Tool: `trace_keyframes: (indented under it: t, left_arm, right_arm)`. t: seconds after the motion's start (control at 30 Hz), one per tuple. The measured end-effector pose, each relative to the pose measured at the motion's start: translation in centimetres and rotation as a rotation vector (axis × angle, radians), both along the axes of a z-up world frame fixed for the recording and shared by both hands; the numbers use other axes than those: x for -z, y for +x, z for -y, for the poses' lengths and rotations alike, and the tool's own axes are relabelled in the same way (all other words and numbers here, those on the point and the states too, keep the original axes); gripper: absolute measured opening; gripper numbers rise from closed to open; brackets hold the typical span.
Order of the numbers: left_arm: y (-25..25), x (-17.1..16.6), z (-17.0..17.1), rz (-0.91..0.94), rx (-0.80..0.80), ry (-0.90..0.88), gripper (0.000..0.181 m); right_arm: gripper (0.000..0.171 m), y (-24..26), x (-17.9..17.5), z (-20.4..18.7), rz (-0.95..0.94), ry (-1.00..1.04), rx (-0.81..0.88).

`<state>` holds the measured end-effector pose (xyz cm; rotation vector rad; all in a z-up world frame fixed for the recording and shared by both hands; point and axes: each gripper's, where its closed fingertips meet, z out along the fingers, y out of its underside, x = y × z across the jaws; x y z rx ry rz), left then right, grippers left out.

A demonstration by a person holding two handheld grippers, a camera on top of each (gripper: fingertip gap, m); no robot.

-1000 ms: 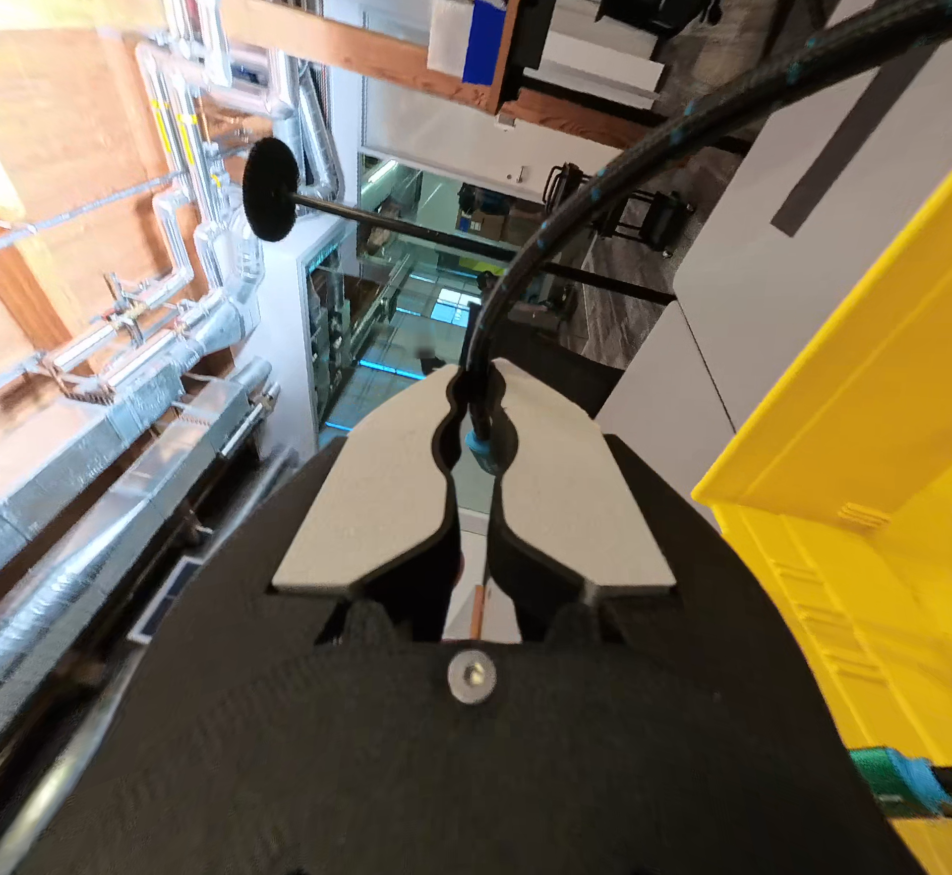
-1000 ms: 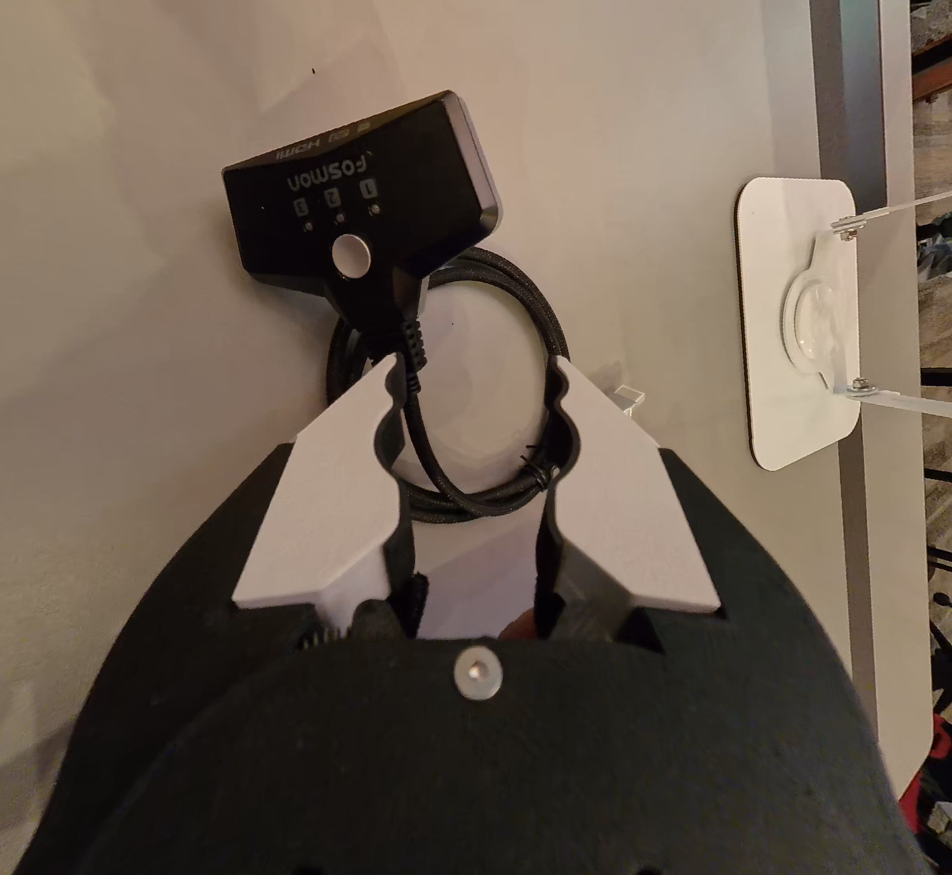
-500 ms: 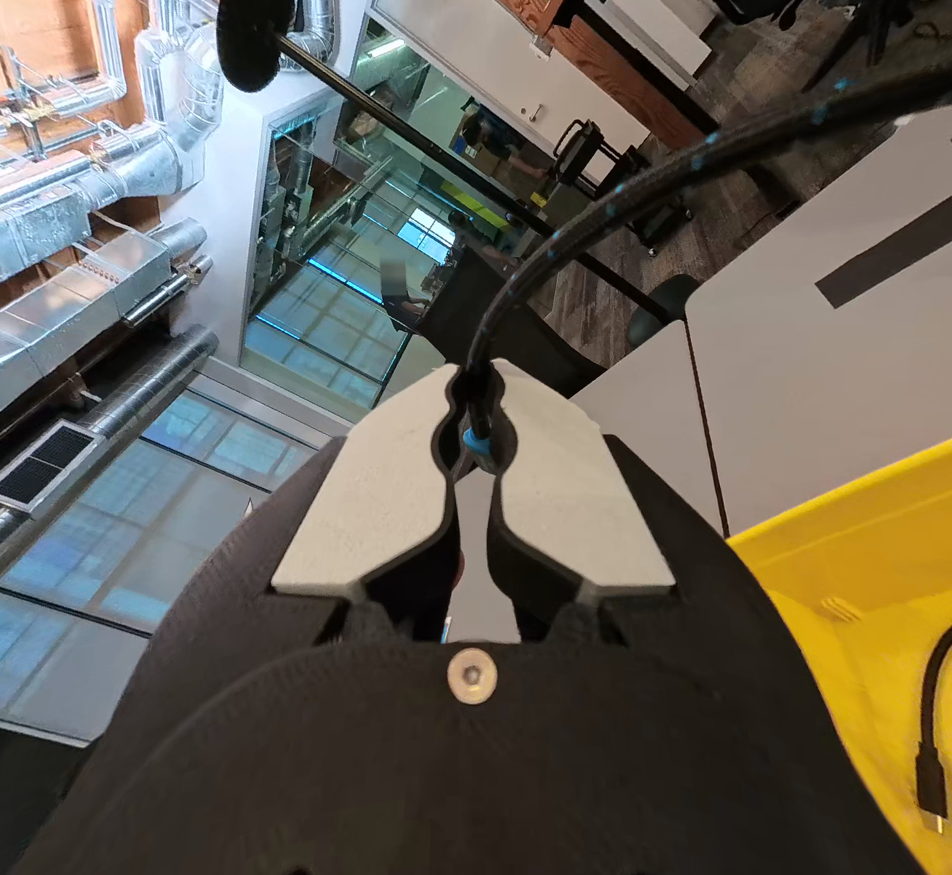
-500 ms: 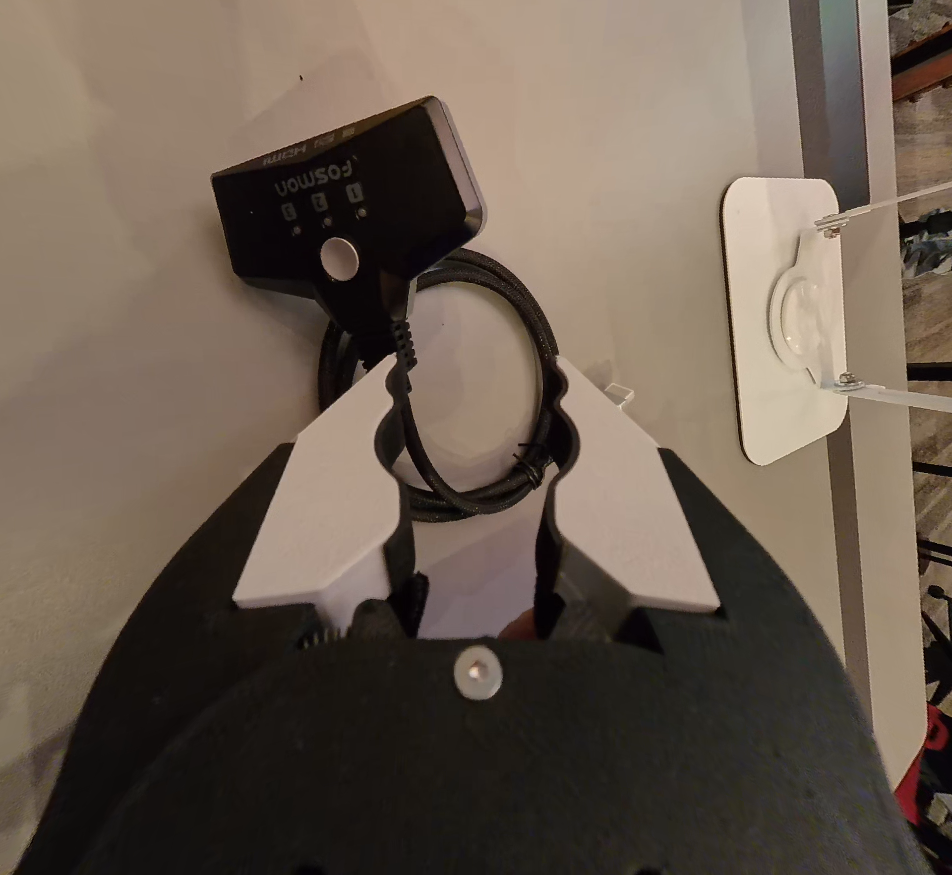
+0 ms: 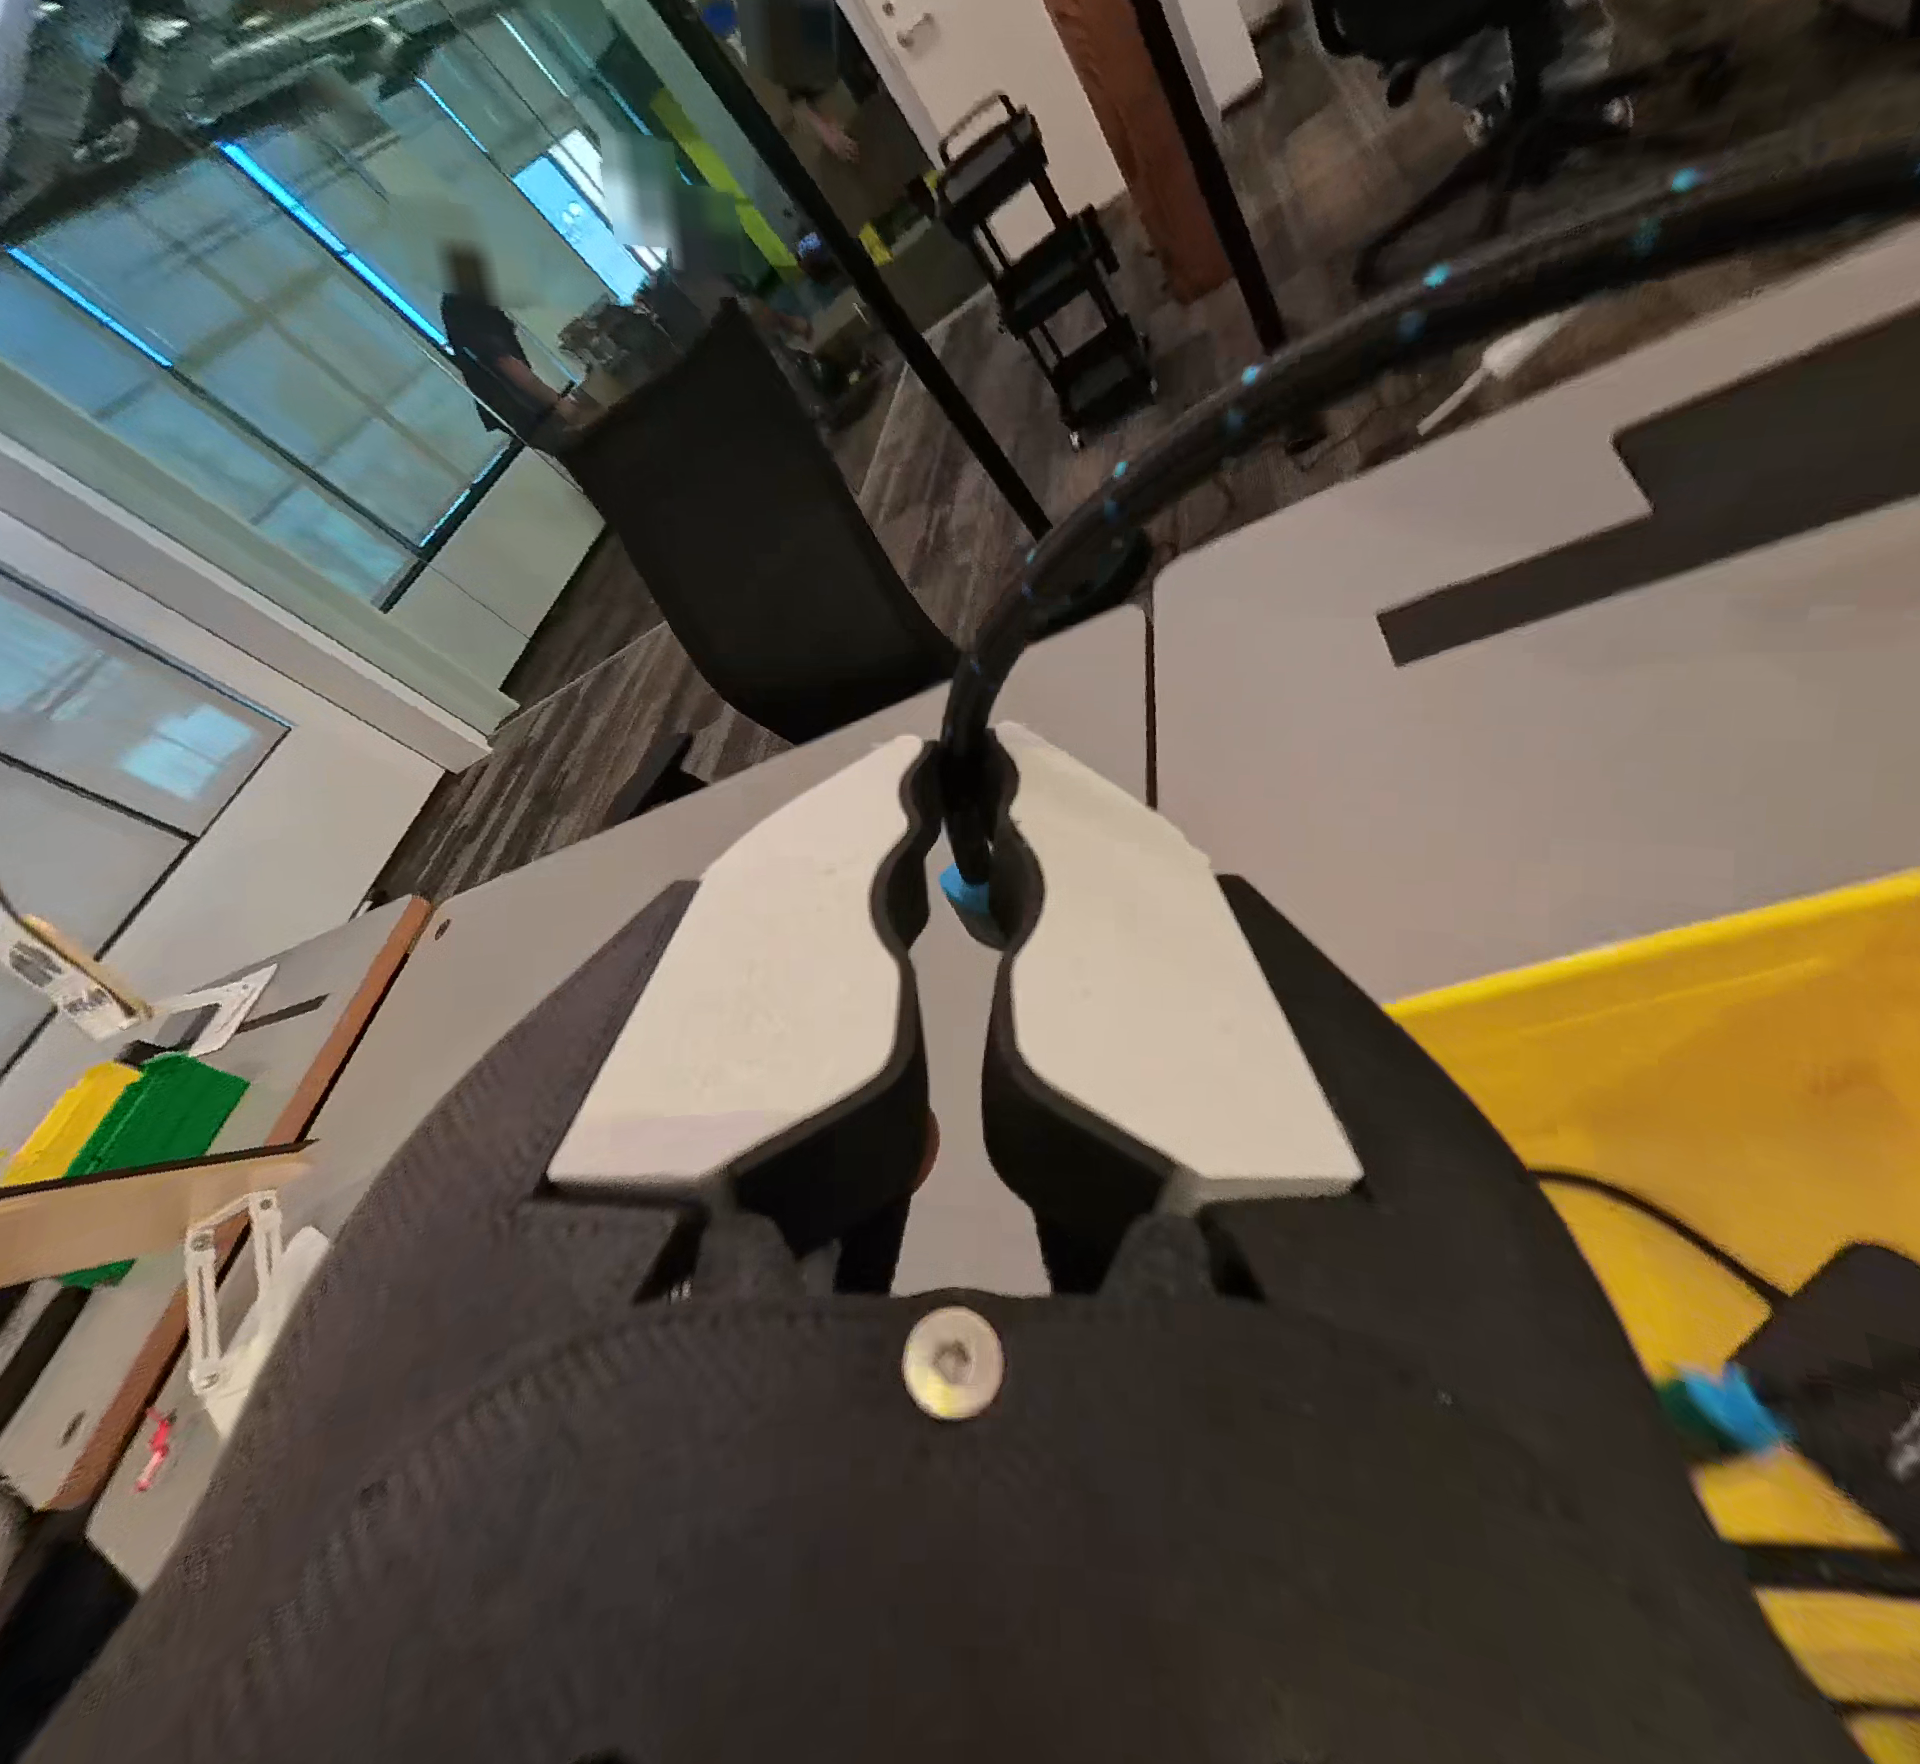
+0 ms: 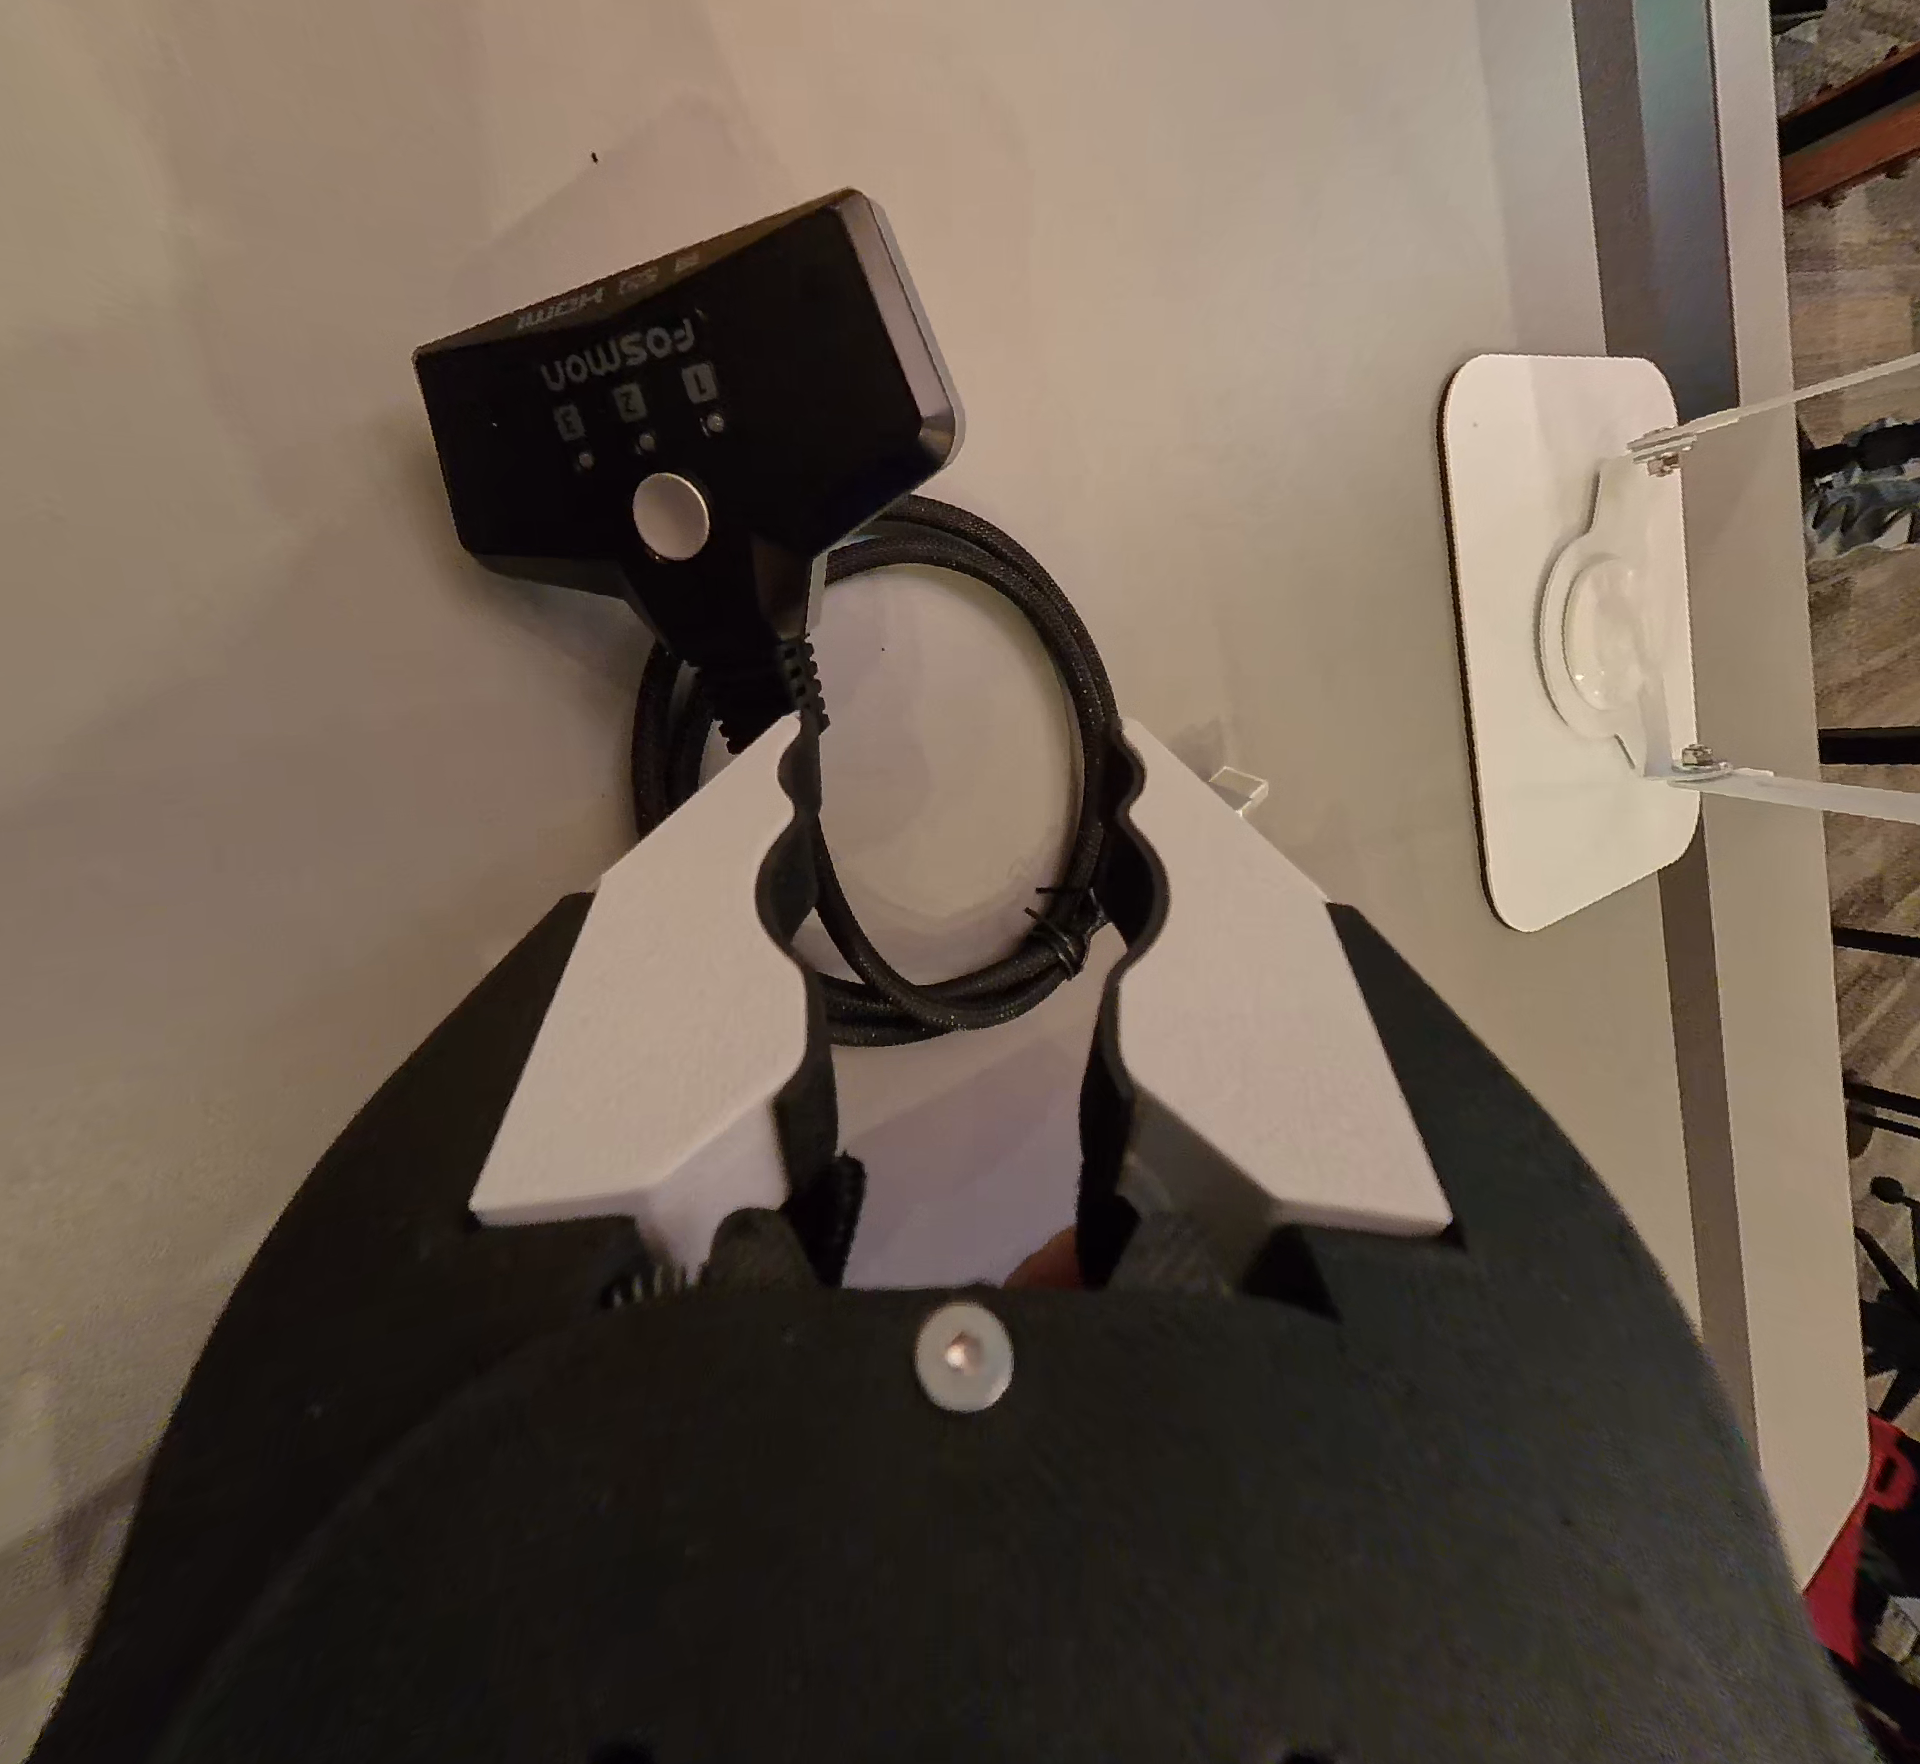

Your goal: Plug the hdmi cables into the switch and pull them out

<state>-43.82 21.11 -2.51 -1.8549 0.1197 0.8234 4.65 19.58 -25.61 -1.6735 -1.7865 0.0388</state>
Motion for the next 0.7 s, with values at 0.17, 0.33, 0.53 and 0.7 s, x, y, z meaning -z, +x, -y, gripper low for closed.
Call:
trace_keyframes:
  t: [0.17, 0.33, 0.53, 0.7]
  left_arm:
    - [0.0, 2.6, 0.4, 0.067, 0.013, -0.040, 0.006]
    - [-0.1, -1.4, 0.0, 0.119, 0.035, 0.049, 0.006]
    - [4.8, -6.2, -0.8, 0.091, 0.201, 0.135, 0.006]
    - [14.0, -6.2, -1.9, 0.071, 0.498, 0.127, 0.006]
  right_arm:
    - [0.051, 0.1, -0.1, -0.1, -0.005, -0.001, 0.003]
    - [0.051, -0.1, -0.1, 0.0, -0.002, 0.003, 0.000]
    - [0.052, -0.3, -1.6, -0.3, -0.093, -0.013, 0.033]
    - [0.050, -0.7, -5.3, -0.2, -0.274, -0.017, 0.077]
